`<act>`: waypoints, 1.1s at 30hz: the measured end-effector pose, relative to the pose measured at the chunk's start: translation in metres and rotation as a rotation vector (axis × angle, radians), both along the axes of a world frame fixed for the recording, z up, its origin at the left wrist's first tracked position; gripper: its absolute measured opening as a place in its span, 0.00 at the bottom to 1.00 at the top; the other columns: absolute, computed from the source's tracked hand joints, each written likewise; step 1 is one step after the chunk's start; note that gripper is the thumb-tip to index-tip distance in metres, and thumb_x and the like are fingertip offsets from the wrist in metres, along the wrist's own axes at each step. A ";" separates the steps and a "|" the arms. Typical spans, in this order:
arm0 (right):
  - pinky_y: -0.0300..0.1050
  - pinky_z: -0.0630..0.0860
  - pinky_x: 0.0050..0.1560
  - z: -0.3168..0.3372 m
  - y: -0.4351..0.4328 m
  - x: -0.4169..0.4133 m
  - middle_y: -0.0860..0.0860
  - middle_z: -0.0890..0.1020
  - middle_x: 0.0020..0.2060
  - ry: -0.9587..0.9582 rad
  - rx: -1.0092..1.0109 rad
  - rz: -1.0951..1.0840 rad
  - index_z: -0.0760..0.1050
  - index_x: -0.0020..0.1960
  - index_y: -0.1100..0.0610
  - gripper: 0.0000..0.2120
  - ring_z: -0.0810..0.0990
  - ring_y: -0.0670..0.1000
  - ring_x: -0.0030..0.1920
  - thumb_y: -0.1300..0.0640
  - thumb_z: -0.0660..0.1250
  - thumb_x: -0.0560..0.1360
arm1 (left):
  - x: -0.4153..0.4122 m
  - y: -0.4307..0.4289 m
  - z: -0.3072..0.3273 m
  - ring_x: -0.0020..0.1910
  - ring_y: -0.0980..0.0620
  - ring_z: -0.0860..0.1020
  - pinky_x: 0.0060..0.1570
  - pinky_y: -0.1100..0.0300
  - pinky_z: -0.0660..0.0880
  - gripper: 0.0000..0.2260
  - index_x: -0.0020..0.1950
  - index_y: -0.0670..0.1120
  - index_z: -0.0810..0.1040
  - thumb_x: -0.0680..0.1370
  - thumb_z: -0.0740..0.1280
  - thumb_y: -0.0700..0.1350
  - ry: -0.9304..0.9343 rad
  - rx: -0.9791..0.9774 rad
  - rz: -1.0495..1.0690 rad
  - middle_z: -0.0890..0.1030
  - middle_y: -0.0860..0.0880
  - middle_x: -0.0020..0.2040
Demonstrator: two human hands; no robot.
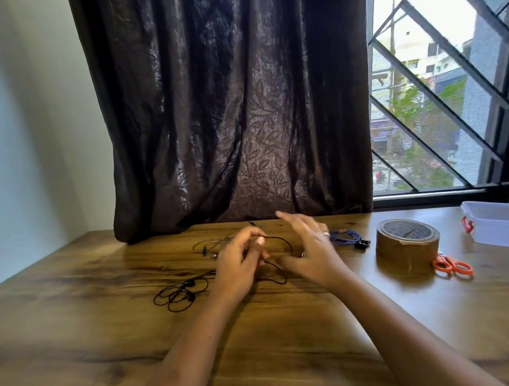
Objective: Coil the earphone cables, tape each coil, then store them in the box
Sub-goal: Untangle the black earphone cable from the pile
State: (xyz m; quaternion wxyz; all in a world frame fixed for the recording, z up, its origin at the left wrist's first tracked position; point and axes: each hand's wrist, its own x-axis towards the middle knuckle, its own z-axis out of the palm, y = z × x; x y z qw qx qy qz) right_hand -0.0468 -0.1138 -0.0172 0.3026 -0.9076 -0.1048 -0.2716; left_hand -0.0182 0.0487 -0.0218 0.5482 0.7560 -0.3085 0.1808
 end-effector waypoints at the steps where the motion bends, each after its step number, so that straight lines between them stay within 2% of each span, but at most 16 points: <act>1: 0.39 0.65 0.63 -0.001 0.006 0.001 0.39 0.72 0.61 -0.028 0.060 0.153 0.67 0.69 0.43 0.29 0.68 0.37 0.62 0.48 0.68 0.68 | -0.002 -0.002 -0.002 0.40 0.62 0.79 0.40 0.69 0.75 0.06 0.51 0.49 0.77 0.80 0.61 0.41 -0.030 0.028 -0.041 0.80 0.53 0.41; 2: 0.32 0.68 0.58 -0.004 0.011 0.002 0.38 0.75 0.56 -0.031 0.103 0.237 0.71 0.64 0.45 0.23 0.72 0.33 0.56 0.53 0.68 0.71 | -0.003 -0.004 -0.003 0.43 0.61 0.80 0.42 0.67 0.76 0.05 0.51 0.48 0.77 0.80 0.61 0.41 -0.038 0.038 -0.068 0.81 0.53 0.43; 4: 0.26 0.71 0.45 -0.007 0.014 0.005 0.42 0.81 0.48 -0.023 0.179 0.230 0.77 0.58 0.51 0.13 0.78 0.34 0.46 0.62 0.65 0.75 | -0.004 -0.006 -0.006 0.45 0.58 0.81 0.44 0.61 0.78 0.03 0.52 0.49 0.74 0.79 0.63 0.46 0.021 0.026 -0.098 0.82 0.51 0.44; 8: 0.25 0.69 0.33 -0.006 -0.004 0.007 0.47 0.80 0.35 -0.096 0.319 0.001 0.80 0.49 0.54 0.10 0.77 0.41 0.33 0.62 0.60 0.80 | 0.006 0.002 -0.010 0.58 0.59 0.71 0.55 0.62 0.71 0.23 0.60 0.58 0.66 0.70 0.69 0.63 0.036 0.170 0.073 0.73 0.57 0.58; 10: 0.29 0.68 0.35 0.000 -0.019 0.004 0.49 0.80 0.36 -0.131 0.360 -0.217 0.80 0.50 0.56 0.09 0.76 0.43 0.35 0.60 0.61 0.80 | 0.010 0.011 -0.009 0.62 0.58 0.67 0.59 0.58 0.67 0.25 0.63 0.58 0.67 0.70 0.69 0.63 0.022 0.432 0.193 0.70 0.58 0.61; 11: 0.35 0.69 0.37 0.002 -0.025 0.001 0.50 0.81 0.39 -0.119 0.337 -0.351 0.80 0.50 0.55 0.08 0.76 0.46 0.37 0.57 0.61 0.80 | 0.012 0.016 -0.009 0.63 0.57 0.67 0.61 0.56 0.66 0.23 0.63 0.58 0.68 0.71 0.67 0.62 0.017 0.586 0.255 0.71 0.58 0.62; 13: 0.44 0.69 0.41 0.002 -0.032 -0.005 0.51 0.82 0.43 -0.049 0.079 -0.625 0.77 0.52 0.53 0.06 0.77 0.52 0.42 0.54 0.62 0.79 | 0.015 0.025 -0.010 0.64 0.56 0.69 0.63 0.52 0.62 0.19 0.62 0.58 0.72 0.73 0.65 0.62 0.049 0.788 0.325 0.73 0.58 0.63; 15: 0.49 0.67 0.51 -0.002 -0.031 -0.005 0.49 0.81 0.50 0.015 -0.186 -0.730 0.75 0.54 0.50 0.07 0.77 0.54 0.53 0.55 0.65 0.75 | 0.016 0.029 -0.012 0.66 0.54 0.69 0.66 0.50 0.62 0.17 0.62 0.58 0.73 0.75 0.65 0.60 0.080 0.859 0.331 0.74 0.57 0.65; 17: 0.52 0.63 0.55 -0.006 -0.022 -0.003 0.48 0.79 0.54 -0.004 -0.273 -0.660 0.76 0.55 0.49 0.12 0.73 0.55 0.59 0.58 0.66 0.72 | 0.016 0.028 -0.012 0.65 0.54 0.70 0.66 0.54 0.65 0.14 0.61 0.56 0.75 0.76 0.65 0.55 0.077 0.845 0.318 0.74 0.55 0.64; 20: 0.51 0.60 0.58 -0.006 -0.001 -0.001 0.47 0.79 0.56 -0.093 -0.264 -0.411 0.78 0.57 0.49 0.13 0.73 0.52 0.59 0.58 0.63 0.74 | 0.015 0.023 -0.010 0.59 0.57 0.72 0.60 0.64 0.66 0.11 0.60 0.52 0.77 0.78 0.65 0.47 0.114 0.684 0.210 0.77 0.55 0.59; 23: 0.53 0.58 0.63 -0.010 0.025 -0.004 0.43 0.78 0.58 0.086 -0.292 -0.163 0.75 0.62 0.44 0.14 0.71 0.48 0.61 0.47 0.58 0.79 | 0.011 0.016 -0.006 0.49 0.59 0.79 0.54 0.62 0.77 0.10 0.51 0.51 0.79 0.79 0.61 0.38 0.182 0.367 0.074 0.81 0.53 0.50; 25: 0.57 0.59 0.65 -0.012 0.033 -0.005 0.43 0.80 0.55 0.283 -0.318 -0.085 0.74 0.61 0.43 0.15 0.74 0.49 0.59 0.42 0.56 0.79 | 0.012 0.017 -0.006 0.45 0.60 0.79 0.44 0.70 0.77 0.14 0.47 0.50 0.78 0.79 0.59 0.34 0.153 0.269 0.116 0.80 0.52 0.46; 27: 0.55 0.65 0.64 -0.015 0.030 -0.003 0.43 0.81 0.52 0.346 -0.292 -0.051 0.76 0.59 0.43 0.12 0.77 0.48 0.55 0.44 0.59 0.79 | 0.017 0.022 -0.008 0.47 0.63 0.76 0.44 0.74 0.73 0.14 0.49 0.51 0.78 0.78 0.59 0.33 0.103 0.299 0.204 0.79 0.53 0.49; 28: 0.52 0.70 0.62 -0.015 0.026 -0.001 0.44 0.82 0.52 0.348 -0.245 -0.039 0.77 0.58 0.44 0.10 0.78 0.47 0.53 0.48 0.61 0.79 | 0.020 0.025 -0.011 0.51 0.62 0.75 0.49 0.72 0.73 0.14 0.52 0.53 0.78 0.78 0.60 0.34 0.083 0.367 0.248 0.78 0.54 0.53; 30: 0.45 0.78 0.54 -0.017 0.018 0.003 0.46 0.83 0.49 0.363 -0.139 -0.034 0.78 0.56 0.47 0.10 0.80 0.46 0.47 0.55 0.63 0.78 | 0.025 0.031 -0.015 0.60 0.56 0.73 0.60 0.61 0.73 0.15 0.59 0.57 0.76 0.78 0.63 0.39 0.090 0.606 0.330 0.76 0.54 0.61; 33: 0.42 0.79 0.48 -0.016 0.002 0.006 0.48 0.82 0.48 0.358 -0.153 -0.144 0.79 0.54 0.49 0.09 0.80 0.48 0.46 0.58 0.64 0.77 | 0.025 0.035 -0.018 0.63 0.53 0.72 0.62 0.54 0.72 0.14 0.63 0.58 0.75 0.79 0.63 0.46 0.111 0.826 0.407 0.75 0.54 0.65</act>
